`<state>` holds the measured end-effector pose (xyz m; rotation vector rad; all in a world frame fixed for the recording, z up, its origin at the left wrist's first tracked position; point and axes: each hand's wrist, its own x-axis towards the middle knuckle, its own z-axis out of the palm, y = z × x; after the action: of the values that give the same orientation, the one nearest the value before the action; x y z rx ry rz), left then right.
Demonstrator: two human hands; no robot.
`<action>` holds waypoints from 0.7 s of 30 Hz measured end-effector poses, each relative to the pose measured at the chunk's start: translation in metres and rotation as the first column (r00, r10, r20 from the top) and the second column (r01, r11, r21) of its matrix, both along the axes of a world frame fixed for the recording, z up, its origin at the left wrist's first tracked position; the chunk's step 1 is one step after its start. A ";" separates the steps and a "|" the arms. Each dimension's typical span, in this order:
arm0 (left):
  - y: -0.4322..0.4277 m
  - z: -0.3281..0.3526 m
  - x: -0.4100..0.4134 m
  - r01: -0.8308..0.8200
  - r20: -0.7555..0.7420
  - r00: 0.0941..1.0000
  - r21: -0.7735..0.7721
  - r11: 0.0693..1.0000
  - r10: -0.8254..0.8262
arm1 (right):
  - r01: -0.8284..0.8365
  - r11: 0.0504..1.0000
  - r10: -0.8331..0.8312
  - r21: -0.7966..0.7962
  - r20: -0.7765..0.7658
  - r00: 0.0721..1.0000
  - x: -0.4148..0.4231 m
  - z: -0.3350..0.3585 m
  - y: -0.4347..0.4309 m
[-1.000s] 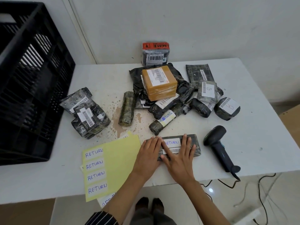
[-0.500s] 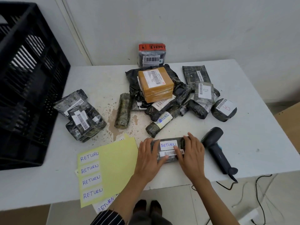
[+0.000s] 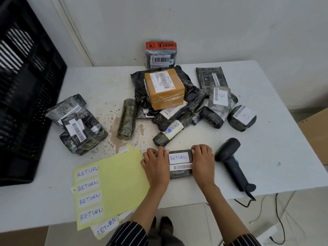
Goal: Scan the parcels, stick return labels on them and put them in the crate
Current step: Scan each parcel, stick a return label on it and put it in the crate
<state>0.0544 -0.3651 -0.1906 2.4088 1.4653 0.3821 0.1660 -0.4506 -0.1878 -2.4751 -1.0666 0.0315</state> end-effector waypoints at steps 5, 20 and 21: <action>0.008 0.001 -0.024 0.210 0.077 0.977 -0.194 0.958 -0.199 | -0.405 0.907 0.348 -0.115 -0.338 0.874 0.027 0.021 -0.029; 0.037 0.117 -0.117 0.395 0.225 0.897 -0.019 0.919 -0.381 | -0.457 0.868 0.497 0.196 -0.365 0.787 -0.013 0.126 -0.013; 0.040 0.127 -0.127 0.381 0.228 0.899 0.010 0.925 -0.373 | -0.439 0.864 0.503 0.246 -0.404 0.764 -0.018 0.137 -0.006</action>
<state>-0.0723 -0.3249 -0.0632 2.4515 0.8745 0.5119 0.1480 -0.4569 -0.0508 -1.8700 -1.3831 0.6449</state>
